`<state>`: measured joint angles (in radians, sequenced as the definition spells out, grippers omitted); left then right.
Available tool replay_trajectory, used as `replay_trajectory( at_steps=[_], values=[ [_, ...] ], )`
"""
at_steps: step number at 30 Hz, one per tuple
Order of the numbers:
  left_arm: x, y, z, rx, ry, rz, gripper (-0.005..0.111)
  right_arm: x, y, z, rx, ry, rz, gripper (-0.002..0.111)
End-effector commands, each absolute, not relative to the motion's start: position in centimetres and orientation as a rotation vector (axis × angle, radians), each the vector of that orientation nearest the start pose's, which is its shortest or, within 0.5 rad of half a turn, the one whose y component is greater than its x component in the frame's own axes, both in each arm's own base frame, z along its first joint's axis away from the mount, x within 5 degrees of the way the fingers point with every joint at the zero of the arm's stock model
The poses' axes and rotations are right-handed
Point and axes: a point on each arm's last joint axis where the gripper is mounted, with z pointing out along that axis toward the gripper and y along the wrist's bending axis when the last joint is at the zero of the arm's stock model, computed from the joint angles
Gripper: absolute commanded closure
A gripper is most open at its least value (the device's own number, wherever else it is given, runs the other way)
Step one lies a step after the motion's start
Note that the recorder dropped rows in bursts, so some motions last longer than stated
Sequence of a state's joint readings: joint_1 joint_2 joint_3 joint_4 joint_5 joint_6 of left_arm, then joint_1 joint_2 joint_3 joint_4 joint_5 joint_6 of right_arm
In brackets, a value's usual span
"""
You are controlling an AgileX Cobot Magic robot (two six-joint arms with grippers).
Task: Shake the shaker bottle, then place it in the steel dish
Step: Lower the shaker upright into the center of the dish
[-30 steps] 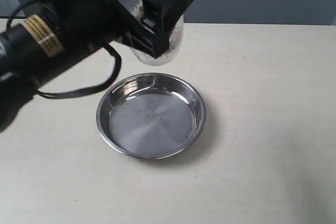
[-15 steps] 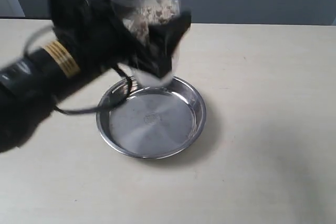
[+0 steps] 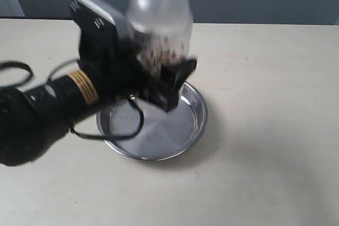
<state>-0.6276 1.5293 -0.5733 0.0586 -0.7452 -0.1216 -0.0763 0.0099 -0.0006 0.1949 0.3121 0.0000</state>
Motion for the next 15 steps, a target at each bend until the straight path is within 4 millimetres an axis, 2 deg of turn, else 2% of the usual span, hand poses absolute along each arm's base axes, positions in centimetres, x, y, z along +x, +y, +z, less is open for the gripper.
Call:
replay_trajectory(
  at_steps=[1,2,3,4,5,8,11,15],
  values=[
    [23.2,-17.7,24.8,0.481,1.454,-0.603,0.106,5.5,0.1,18.6,0.194,1.778,0.127,0.109],
    [23.1,-17.6,26.0,0.479,1.418,-0.594,0.106,5.5,0.1,18.6,0.194,1.778,0.127,0.109],
    [23.2,-17.5,26.1,0.478,1.422,-0.587,0.106,5.5,0.1,18.6,0.194,1.778,0.127,0.109],
    [23.5,-17.7,24.7,0.508,1.476,-0.561,0.106,5.5,0.1,18.6,0.194,1.778,0.127,0.109],
    [24.1,-17.9,22.4,0.518,1.546,-0.540,0.106,5.5,0.1,18.6,0.194,1.778,0.127,0.109],
    [25.0,-18.2,19.3,0.470,1.546,-0.550,0.106,5.5,0.1,18.6,0.194,1.778,0.127,0.109],
    [25.6,-18.1,18.5,0.402,1.508,-0.548,0.106,5.5,0.1,18.6,0.194,1.778,0.127,0.109],
    [26.2,-17.7,17.0,0.325,1.545,-0.511,0.106,5.5,0.1,18.6,0.194,1.778,0.127,0.109]
  ],
)
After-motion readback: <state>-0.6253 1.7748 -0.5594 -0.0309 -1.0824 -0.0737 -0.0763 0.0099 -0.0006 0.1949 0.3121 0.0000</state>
